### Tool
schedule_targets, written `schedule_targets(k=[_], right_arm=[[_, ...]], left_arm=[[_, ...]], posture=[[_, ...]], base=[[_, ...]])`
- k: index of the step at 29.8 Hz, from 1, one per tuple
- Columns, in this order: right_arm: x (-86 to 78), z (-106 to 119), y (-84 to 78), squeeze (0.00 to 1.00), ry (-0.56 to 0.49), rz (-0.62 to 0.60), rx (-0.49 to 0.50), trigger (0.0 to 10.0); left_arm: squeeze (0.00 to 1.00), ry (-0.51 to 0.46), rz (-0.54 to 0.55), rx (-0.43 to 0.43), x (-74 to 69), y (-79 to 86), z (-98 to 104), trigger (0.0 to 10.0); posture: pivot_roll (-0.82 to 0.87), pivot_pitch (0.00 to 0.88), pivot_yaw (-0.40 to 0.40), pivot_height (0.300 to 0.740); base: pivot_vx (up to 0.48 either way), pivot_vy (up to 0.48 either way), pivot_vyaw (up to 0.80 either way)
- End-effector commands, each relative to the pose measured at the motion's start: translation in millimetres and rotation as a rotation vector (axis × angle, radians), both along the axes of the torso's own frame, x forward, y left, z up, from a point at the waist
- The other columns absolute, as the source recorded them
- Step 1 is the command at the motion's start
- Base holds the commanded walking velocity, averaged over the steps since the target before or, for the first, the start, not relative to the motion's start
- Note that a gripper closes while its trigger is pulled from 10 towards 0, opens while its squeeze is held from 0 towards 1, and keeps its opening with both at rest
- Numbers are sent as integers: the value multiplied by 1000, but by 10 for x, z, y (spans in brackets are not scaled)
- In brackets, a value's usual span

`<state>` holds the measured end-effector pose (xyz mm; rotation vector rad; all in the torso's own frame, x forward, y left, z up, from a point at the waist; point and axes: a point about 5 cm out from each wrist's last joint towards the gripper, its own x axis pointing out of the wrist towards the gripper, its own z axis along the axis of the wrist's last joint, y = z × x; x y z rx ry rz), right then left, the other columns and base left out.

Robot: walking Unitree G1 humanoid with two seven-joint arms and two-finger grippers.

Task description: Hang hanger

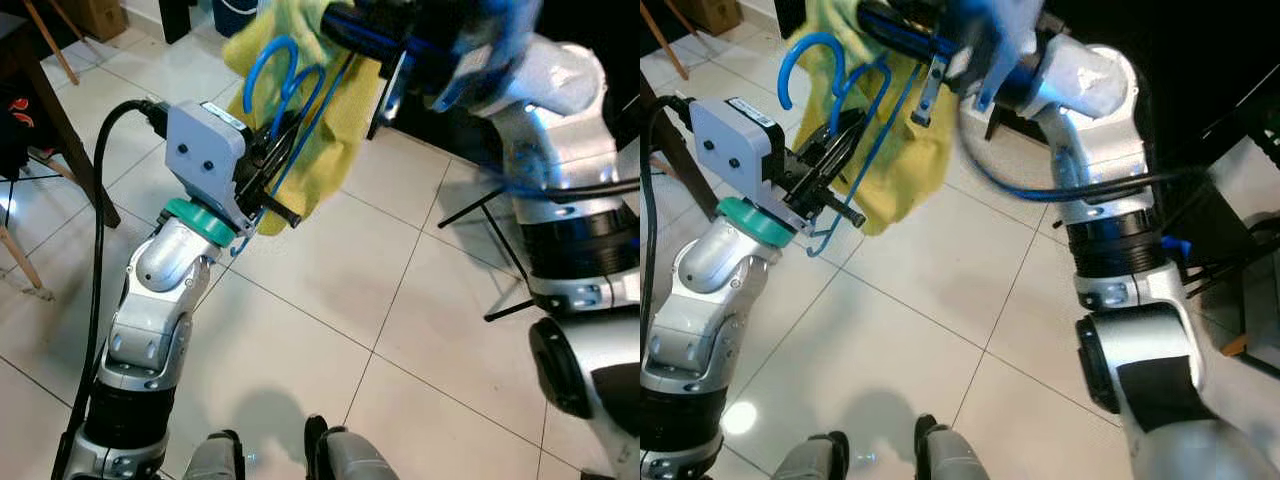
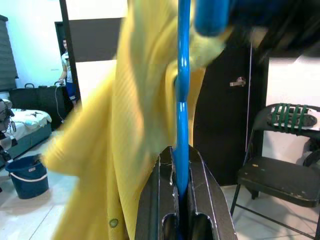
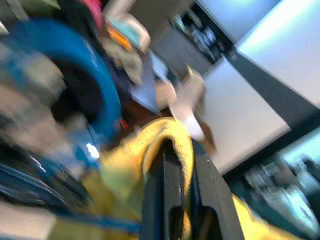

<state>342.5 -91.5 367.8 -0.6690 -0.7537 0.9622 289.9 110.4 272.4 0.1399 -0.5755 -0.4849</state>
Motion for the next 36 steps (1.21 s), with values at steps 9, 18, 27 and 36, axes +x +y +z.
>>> schedule_targets(k=[9,18,27,36], right_arm=[[-29,-271,-101,0,161,54,-73,10000],[-470,222,-362,0,339,512,199,10000],[-280,74,-602,0,320,197,276,10000],[47,-753,-444,0,378,-189,130,10000]], left_arm=[[0,-7,-11,-4,-46,-31,-2,10000],[0,-10,-6,-5,-39,-22,13,10000],[0,-30,-30,-11,-59,-6,93,10000],[0,-92,-79,-25,-123,7,320,10000]], posture=[[8,146,-88,740],[1,147,-85,740],[2,150,-85,740],[8,150,-80,740]], base=[[0,0,0],[0,0,0],[0,0,0],[0,0,0]])
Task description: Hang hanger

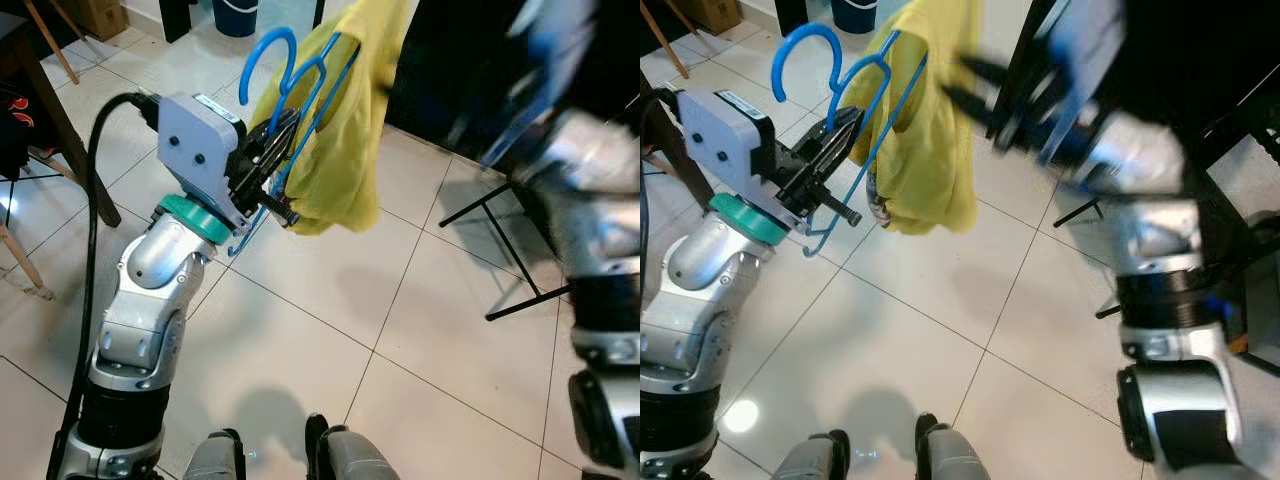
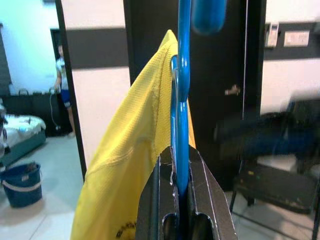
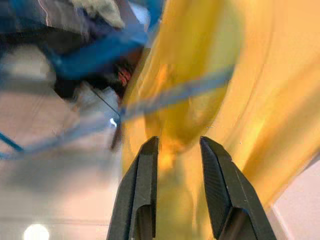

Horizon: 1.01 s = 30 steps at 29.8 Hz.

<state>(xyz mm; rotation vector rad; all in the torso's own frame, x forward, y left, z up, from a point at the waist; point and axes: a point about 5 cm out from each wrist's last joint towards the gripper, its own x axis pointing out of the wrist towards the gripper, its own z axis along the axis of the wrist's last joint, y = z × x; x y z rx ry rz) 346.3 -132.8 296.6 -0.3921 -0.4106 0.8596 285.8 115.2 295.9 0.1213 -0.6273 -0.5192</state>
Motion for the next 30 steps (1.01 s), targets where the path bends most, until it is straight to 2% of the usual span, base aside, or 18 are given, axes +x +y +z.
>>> schedule_targets(k=[1,4,5,6,8,9,11,12,14,15,17,18,20,21,23,25,29,30], right_arm=[[33,-109,-7,0,-17,-70,-41,10000],[108,-110,28,0,-66,-195,13,10000],[108,-110,28,0,-66,-195,13,10000],[143,-70,21,0,-102,-266,59,10000],[143,-70,21,0,-102,-266,59,10000],[168,-5,-11,0,-140,-340,120,10000],[168,-5,-11,0,-140,-340,120,10000],[168,94,-99,0,-175,-418,239,10000],[168,94,-99,0,-175,-418,239,10000],[111,183,-177,1000,-195,-435,362,10000],[111,183,-177,1000,-195,-435,362,10000],[35,235,-232,1000,-212,-429,437,10000],[35,235,-232,1000,-212,-429,437,10000],[-50,246,-244,0,-224,-405,469,10000],[-117,236,-222,0,-225,-376,473,10000],[-211,190,-109,0,-190,-283,474,10000],[-262,166,-24,0,-167,-217,467,10000],[-294,146,30,0,-145,-165,450,10000]], left_arm=[[0,-55,-38,-9,-87,-44,108,10000],[0,-56,-50,-6,-95,-60,113,10000],[0,-56,-50,-6,-95,-60,113,10000],[0,-53,-55,-3,-96,-66,104,10000],[0,-53,-55,-3,-96,-66,104,10000],[0,-48,-57,-1,-96,-68,88,10000],[0,-48,-57,-1,-96,-68,88,10000],[0,-30,-54,6,-85,-55,46,10000],[0,-30,-54,6,-85,-55,46,10000],[0,7,-48,18,-56,-15,-41,10000],[0,7,-48,18,-56,-15,-41,10000],[0,45,-43,27,-30,26,-129,10000],[0,45,-43,27,-30,26,-129,10000],[0,81,-42,28,-6,64,-206,10000],[0,105,-44,21,9,85,-249,10000],[0,117,-45,12,23,90,-262,10000],[0,116,-42,8,35,87,-257,10000],[0,115,-38,5,43,89,-254,10000]], posture=[[8,150,-80,740],[13,150,-78,740],[13,150,-78,740],[13,150,-78,740],[13,150,-78,740],[13,147,-78,740],[13,147,-78,740],[18,145,-76,740],[18,145,-76,740],[14,147,-75,740],[14,147,-75,740],[12,148,-75,740],[12,148,-75,740],[8,149,-75,740],[2,150,-72,740],[-4,153,-70,740],[-6,154,-69,740],[-6,154,-69,740]], base=[[0,0,0],[0,0,0],[0,0,0],[0,0,0],[0,0,0],[0,0,0],[0,0,0],[0,0,0],[0,0,0],[0,0,0],[0,0,0],[0,0,0],[0,0,0],[0,0,0],[0,0,0],[0,0,0],[0,0,0],[0,0,0]])
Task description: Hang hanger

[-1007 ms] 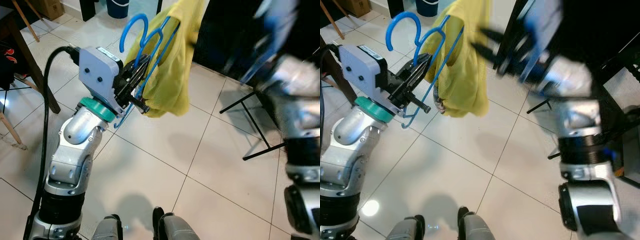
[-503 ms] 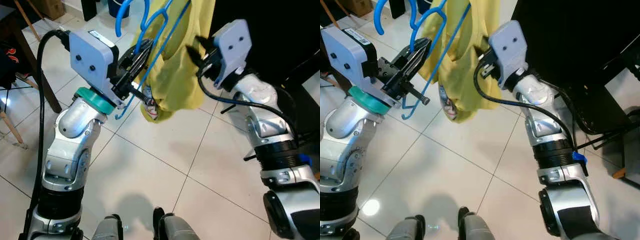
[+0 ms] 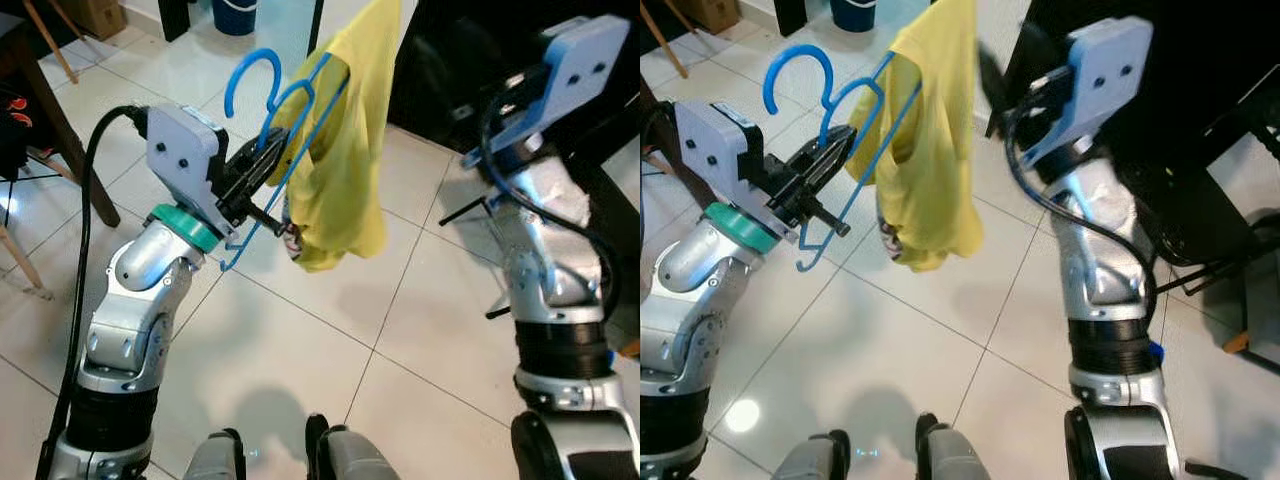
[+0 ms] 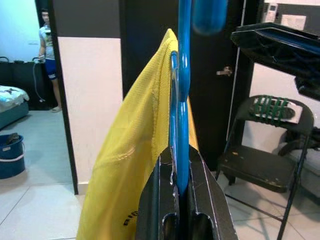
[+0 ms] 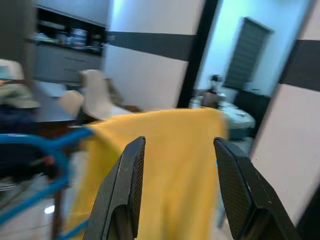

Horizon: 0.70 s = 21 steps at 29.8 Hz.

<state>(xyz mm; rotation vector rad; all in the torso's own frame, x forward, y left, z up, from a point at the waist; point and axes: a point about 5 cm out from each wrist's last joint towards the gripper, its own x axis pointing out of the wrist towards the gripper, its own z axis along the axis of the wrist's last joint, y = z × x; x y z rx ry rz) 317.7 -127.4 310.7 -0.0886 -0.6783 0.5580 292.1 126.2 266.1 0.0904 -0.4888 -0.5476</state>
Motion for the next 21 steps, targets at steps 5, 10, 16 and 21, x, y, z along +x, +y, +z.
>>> schedule_targets(k=[5,10,16,21], right_arm=[[-73,-174,120,0,26,56,-105,10000],[-18,-289,178,0,50,4,-98,10000],[169,-227,139,0,34,-185,9,10000],[204,-172,148,0,30,-203,31,10000]], left_arm=[[0,-35,-22,-17,-6,-39,76,10000],[0,-44,-38,-17,-24,-65,103,10000],[0,-50,-72,-11,-79,-97,123,10000],[0,-49,-82,-10,-91,-106,120,10000]], posture=[[-13,158,-65,740],[-6,159,-60,740],[7,158,-60,740],[6,159,-60,740]], base=[[0,0,0],[0,0,0],[0,0,0],[0,0,0]])
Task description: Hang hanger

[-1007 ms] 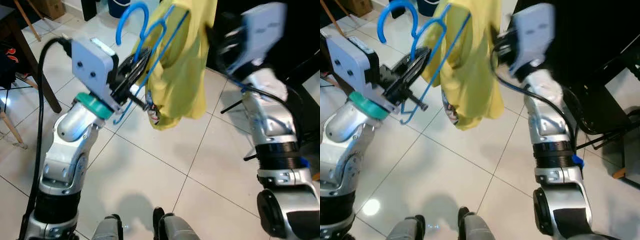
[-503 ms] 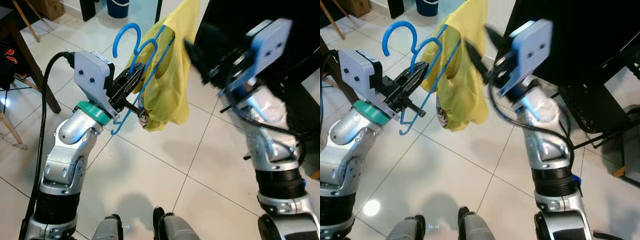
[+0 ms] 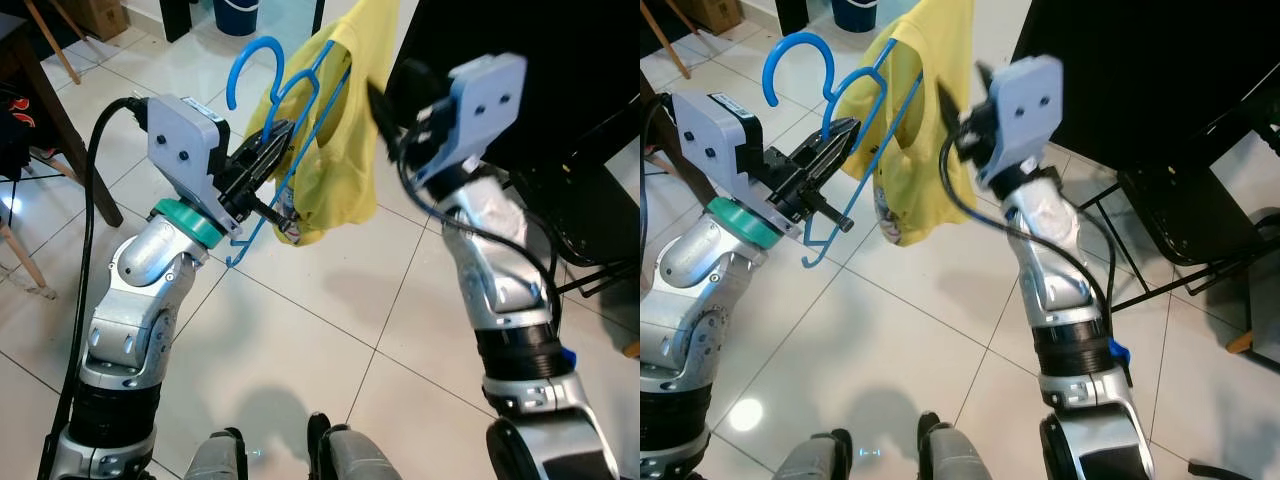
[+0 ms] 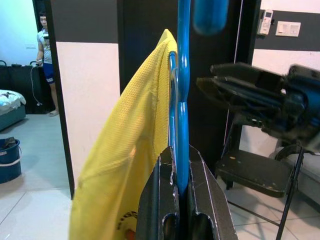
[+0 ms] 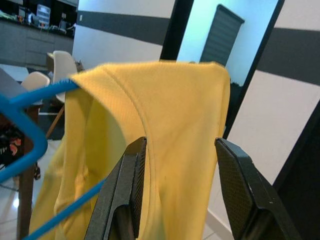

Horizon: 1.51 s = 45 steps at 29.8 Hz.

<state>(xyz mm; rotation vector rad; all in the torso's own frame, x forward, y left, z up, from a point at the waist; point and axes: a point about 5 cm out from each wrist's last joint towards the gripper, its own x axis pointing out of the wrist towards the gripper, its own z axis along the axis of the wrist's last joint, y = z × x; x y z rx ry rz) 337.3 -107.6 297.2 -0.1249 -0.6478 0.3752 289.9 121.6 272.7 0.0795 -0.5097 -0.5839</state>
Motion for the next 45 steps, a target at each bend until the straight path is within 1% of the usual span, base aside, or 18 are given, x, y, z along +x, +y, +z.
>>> schedule_targets(k=[1,5,7,8,9,10,11,12,13,19,24,26,33,40,41,42,43,45], right_arm=[[8,-37,-50,0,9,-19,12,10000],[20,-14,-1,0,10,-3,13,10000],[5,22,104,0,4,81,13,10000],[5,22,104,0,4,81,13,10000],[-38,28,171,0,0,148,-6,10000],[-38,28,171,0,0,148,-6,10000],[-100,7,243,0,-2,220,-54,10000],[-100,7,243,0,-2,220,-54,10000],[-102,-25,260,0,-5,213,-78,10000],[-60,-48,247,0,-1,171,-67,10000],[24,-47,171,0,4,68,-57,10000],[85,-38,76,0,2,-14,-54,10000],[114,-32,4,0,0,-68,-45,10000],[116,-70,-21,0,2,-100,-8,10000],[112,-83,-6,0,2,-100,9,3216],[112,-85,1,0,0,-102,14,3216],[105,-85,13,0,-7,-101,18,0],[101,-85,22,0,-11,-100,20,0]], left_arm=[[0,-32,-43,-4,-69,-59,54,10000],[0,-28,-53,-4,-73,-86,42,10000],[0,-21,-57,-4,-59,-106,20,10000],[0,-21,-57,-4,-59,-106,20,10000],[0,-19,-56,-5,-47,-110,15,10000],[0,-19,-56,-5,-47,-110,15,10000],[0,-21,-59,-8,-38,-117,25,10000],[0,-21,-59,-8,-38,-117,25,10000],[0,-23,-72,-11,-44,-133,40,10000],[0,-23,-84,-7,-50,-151,43,10000],[0,-26,-88,7,-63,-135,51,10000],[0,-27,-92,24,-87,-100,60,10000],[0,-22,-93,41,-105,-69,54,10000],[0,-10,-79,73,-93,16,34,10000],[0,-10,-81,83,-81,28,42,10000],[0,-10,-82,88,-76,29,44,10000],[0,-8,-84,92,-70,29,44,10000],[0,-7,-84,95,-67,30,44,10000]], posture=[[6,159,-60,740],[7,159,-62,740],[9,159,-63,740],[9,159,-63,740],[8,158,-62,740],[8,158,-62,740],[2,157,-59,740],[2,157,-59,740],[0,157,-57,740],[5,154,-51,740],[12,152,-46,740],[17,152,-42,740],[28,147,-32,740],[54,116,20,740],[58,111,33,740],[58,111,33,740],[59,107,43,740],[60,106,45,740]], base=[[0,0,0],[0,0,0],[0,0,0],[0,0,0],[0,0,0],[0,0,0],[0,0,0],[0,0,0],[0,0,0],[0,0,0],[0,0,0],[0,0,0],[0,0,0],[0,0,0],[0,0,0],[0,0,0],[0,0,0],[0,0,0]])
